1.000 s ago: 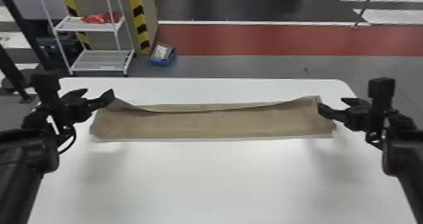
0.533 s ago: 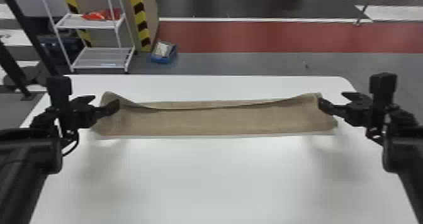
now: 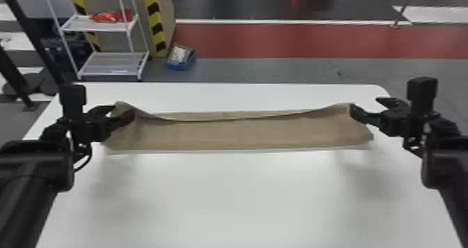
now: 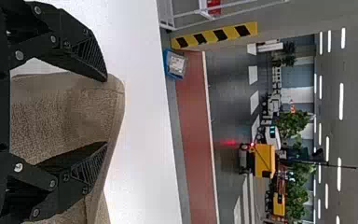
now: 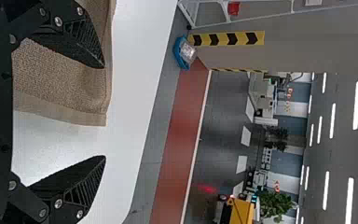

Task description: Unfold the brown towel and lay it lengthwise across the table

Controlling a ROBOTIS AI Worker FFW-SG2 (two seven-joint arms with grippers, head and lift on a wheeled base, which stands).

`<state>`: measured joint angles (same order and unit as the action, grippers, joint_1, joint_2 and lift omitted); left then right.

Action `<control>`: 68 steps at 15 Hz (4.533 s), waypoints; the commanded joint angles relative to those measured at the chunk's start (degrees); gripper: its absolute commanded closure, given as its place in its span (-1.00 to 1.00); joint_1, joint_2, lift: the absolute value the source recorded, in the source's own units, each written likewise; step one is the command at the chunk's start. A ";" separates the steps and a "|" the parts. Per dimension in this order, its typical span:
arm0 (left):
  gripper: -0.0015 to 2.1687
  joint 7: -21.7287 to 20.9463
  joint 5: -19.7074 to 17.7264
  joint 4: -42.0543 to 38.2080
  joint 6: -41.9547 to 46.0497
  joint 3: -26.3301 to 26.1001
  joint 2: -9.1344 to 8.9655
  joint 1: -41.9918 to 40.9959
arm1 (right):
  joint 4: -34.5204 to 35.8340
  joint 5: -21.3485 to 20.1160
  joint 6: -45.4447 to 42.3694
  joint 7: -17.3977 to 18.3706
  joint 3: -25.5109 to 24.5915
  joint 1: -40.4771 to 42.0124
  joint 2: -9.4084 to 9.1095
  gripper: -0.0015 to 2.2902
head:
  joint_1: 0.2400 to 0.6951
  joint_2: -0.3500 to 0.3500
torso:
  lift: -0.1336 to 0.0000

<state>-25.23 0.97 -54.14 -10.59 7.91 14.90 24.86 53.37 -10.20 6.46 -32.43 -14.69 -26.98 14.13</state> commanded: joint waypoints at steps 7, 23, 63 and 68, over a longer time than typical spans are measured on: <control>0.65 0.01 -0.44 -0.61 1.67 0.27 -0.57 -0.51 | -0.10 0.00 -0.17 0.35 0.10 -0.45 0.11 -0.81 | 0.98 -0.06 | -0.82; -0.69 3.78 4.04 1.58 0.79 0.09 0.22 1.33 | -0.10 0.00 -1.05 0.18 0.37 -0.27 -0.07 -0.81 | 0.98 0.00 | -0.82; 0.42 -0.70 2.90 -1.40 -0.27 -3.95 -1.45 1.07 | -5.47 0.44 3.17 -2.99 -0.69 -0.09 1.25 -0.40 | 1.00 -0.18 | -0.81; 0.42 -0.87 2.28 -2.20 -1.50 -3.78 -1.36 0.54 | -4.67 0.35 6.33 -5.01 -0.86 -0.36 1.43 0.05 | 1.00 -0.17 | -0.81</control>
<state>-26.05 3.35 -55.99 -11.14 4.14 13.46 25.57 48.50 -9.77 11.75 -37.30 -15.52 -27.15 15.49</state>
